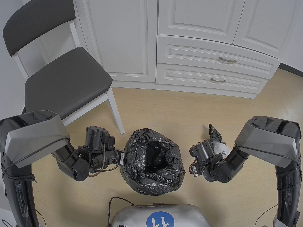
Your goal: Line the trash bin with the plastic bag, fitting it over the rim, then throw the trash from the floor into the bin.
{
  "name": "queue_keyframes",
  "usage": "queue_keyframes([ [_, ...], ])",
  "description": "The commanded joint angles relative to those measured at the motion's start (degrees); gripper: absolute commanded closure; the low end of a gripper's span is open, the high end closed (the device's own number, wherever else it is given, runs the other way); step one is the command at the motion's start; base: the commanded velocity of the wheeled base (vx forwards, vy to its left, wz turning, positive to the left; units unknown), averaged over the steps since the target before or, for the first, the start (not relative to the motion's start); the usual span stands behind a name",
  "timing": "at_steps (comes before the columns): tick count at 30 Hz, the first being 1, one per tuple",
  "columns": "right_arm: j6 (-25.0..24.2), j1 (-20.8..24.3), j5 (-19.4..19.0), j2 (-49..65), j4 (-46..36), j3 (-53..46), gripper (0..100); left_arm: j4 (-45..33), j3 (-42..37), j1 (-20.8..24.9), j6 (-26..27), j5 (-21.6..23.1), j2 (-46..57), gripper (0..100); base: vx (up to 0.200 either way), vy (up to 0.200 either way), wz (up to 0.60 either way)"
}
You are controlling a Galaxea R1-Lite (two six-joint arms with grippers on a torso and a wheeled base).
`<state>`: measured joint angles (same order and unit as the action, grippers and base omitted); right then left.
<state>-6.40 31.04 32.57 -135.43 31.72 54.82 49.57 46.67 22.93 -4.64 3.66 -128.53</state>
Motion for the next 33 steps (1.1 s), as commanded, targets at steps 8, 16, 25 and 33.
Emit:
queue_keyframes([
  [8,0.0,0.3,1.4,6.8,4.2,-1.7,0,0.0,5.2,0.5,0.8,-6.5,-6.7,0,0.0,0.0,0.0],
  [16,1.3,1.1,1.8,8.5,8.9,-4.0,0,-0.7,5.5,-1.1,0.9,-8.4,-5.8,0,0.0,0.0,0.0],
  [25,1.3,2.1,1.8,9.3,9.0,-4.8,0,-2.4,3.9,-4.1,1.2,-6.3,-1.6,0,0.0,0.0,0.0],
  [33,1.3,2.4,1.8,9.0,9.0,-4.9,0,-7.4,3.7,-5.6,1.4,-3.1,-0.4,0,0.0,0.0,0.0],
])
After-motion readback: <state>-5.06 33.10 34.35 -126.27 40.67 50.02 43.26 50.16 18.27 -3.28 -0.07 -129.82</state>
